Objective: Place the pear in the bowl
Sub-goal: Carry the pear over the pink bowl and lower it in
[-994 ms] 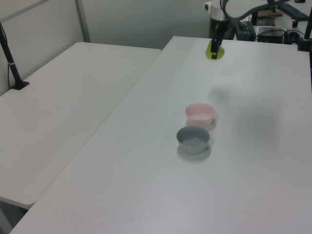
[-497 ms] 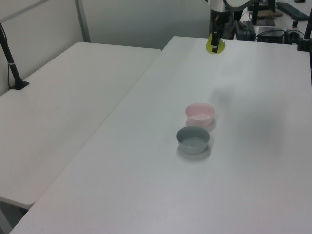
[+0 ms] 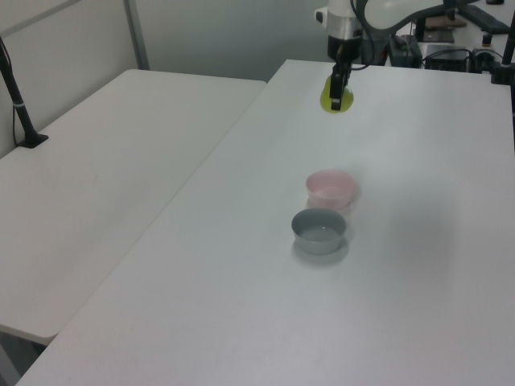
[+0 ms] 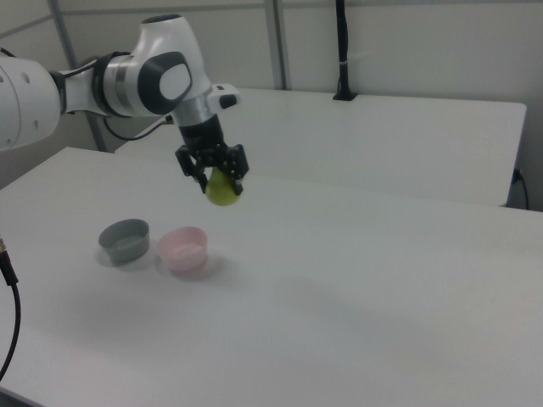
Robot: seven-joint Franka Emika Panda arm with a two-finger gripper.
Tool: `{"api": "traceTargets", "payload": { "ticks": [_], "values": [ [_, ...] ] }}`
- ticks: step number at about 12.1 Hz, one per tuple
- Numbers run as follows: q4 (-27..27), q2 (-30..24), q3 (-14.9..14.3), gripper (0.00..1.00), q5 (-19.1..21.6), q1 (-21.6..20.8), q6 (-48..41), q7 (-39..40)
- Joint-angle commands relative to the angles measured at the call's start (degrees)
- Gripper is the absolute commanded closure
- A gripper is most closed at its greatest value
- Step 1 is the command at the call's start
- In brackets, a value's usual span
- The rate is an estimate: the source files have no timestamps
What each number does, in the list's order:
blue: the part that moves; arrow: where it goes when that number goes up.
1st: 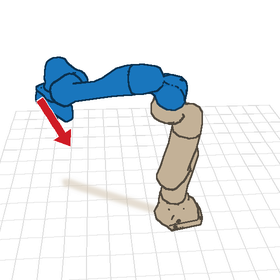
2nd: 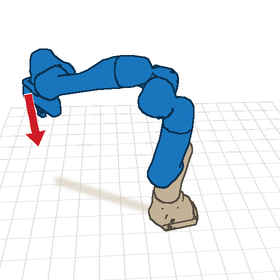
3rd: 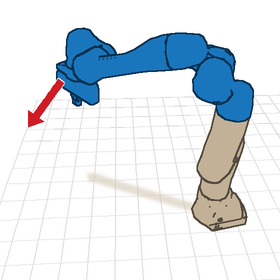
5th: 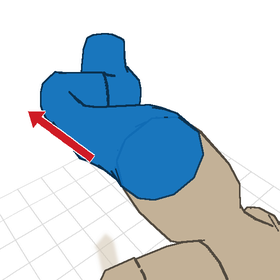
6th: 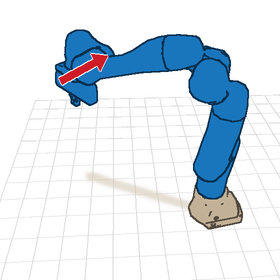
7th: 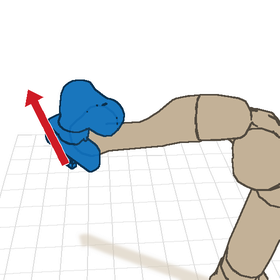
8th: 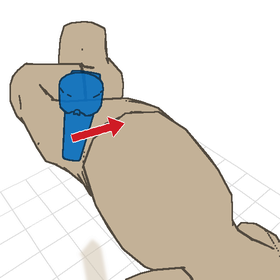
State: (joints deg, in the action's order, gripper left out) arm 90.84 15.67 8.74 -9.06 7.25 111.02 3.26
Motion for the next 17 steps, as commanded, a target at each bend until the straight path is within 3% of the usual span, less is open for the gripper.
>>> {"api": "traceTargets", "payload": {
  "ticks": [1, 7, 13, 17],
  "values": [
    [1.09, -1.08, 4.08, 0.6, -0.17, -0.91, -1.07, -4.74],
    [3.55, -1.26, 4.09, 0.6, -0.34, -7.07, -1.07, -9.41],
    [6.79, -1.17, 4.09, 0.6, -1.3, -7.07, -0.37, -9.06],
    [10.23, 0.32, 4.01, 0.6, -1.92, -6.55, 6.73, -8.79]
  ]
}}
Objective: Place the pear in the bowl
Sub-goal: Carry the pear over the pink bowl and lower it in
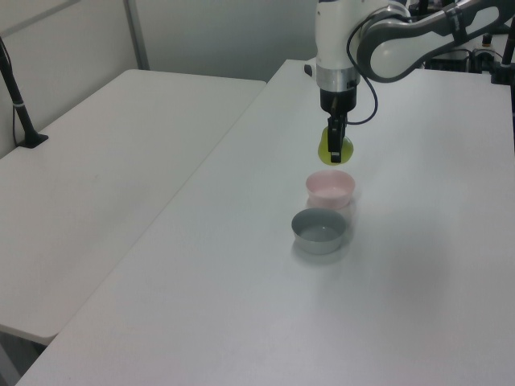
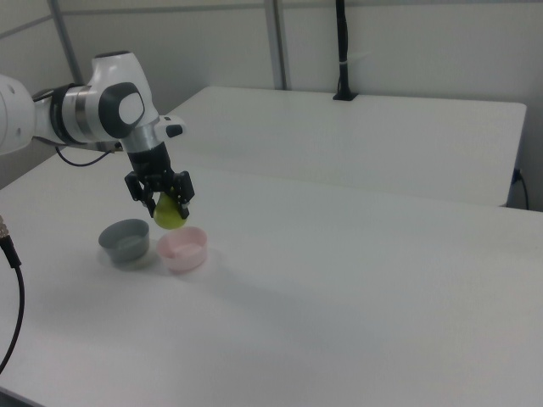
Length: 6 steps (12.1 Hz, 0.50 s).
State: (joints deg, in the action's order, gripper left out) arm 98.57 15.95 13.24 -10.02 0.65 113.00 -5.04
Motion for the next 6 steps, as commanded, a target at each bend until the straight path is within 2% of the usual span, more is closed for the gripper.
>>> {"api": "traceTargets", "payload": {
  "ticks": [1, 6],
  "values": [
    [2.42, 0.83, -0.5, 0.6, -0.97, 0.23, 5.99, -0.5],
    [2.5, 3.56, -0.58, 0.6, -1.93, 0.23, 7.76, -0.23]
  ]
}}
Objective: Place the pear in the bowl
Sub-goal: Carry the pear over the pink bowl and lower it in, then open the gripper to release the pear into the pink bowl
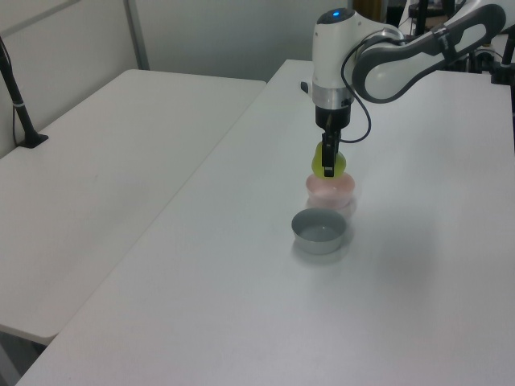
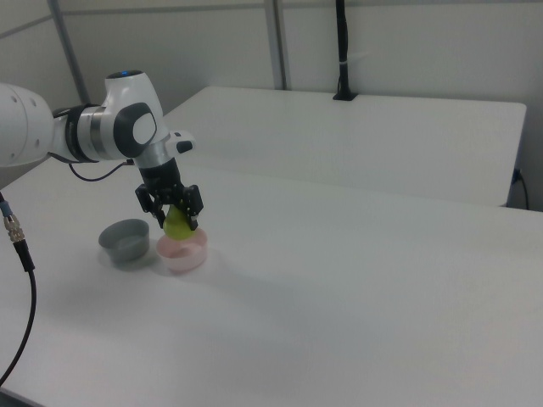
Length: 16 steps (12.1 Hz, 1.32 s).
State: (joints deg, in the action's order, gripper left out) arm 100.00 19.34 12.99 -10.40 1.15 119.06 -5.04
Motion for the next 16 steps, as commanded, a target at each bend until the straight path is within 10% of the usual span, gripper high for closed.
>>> {"api": "traceTargets", "payload": {
  "ticks": [1, 12, 16],
  "values": [
    [1.07, 0.78, -0.42, 0.6, -2.16, -0.27, 1.79, -0.24],
    [2.74, 1.76, -0.42, 0.52, -3.04, -0.63, 4.25, -0.41],
    [2.74, 1.76, -0.51, 0.03, -3.04, -0.63, 4.16, -0.76]
  ]
}}
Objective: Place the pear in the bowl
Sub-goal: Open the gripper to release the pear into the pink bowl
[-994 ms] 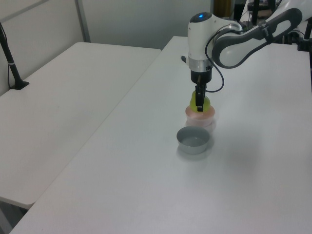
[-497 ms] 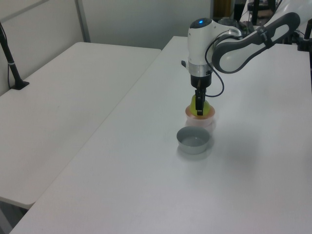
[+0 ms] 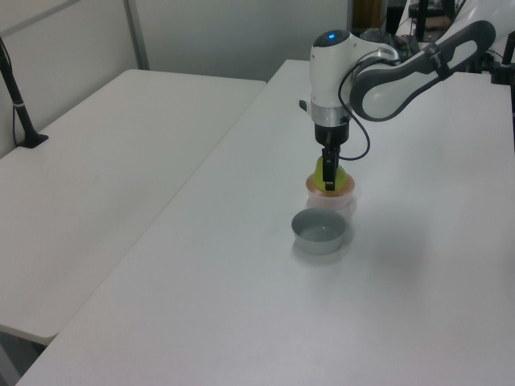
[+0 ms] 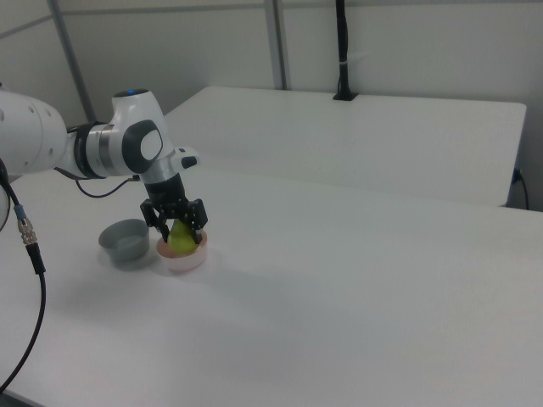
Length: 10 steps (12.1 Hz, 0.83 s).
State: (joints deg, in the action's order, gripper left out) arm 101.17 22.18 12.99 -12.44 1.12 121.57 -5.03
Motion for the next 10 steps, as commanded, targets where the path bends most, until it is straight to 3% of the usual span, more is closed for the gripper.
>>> {"api": "traceTargets", "payload": {
  "ticks": [1, 10],
  "values": [
    [1.57, -1.09, -0.51, 0.0, -1.0, -0.59, 1.65, -0.85],
    [1.22, -3.27, -0.51, 0.0, -0.83, -0.33, -0.62, -1.03]
  ]
}}
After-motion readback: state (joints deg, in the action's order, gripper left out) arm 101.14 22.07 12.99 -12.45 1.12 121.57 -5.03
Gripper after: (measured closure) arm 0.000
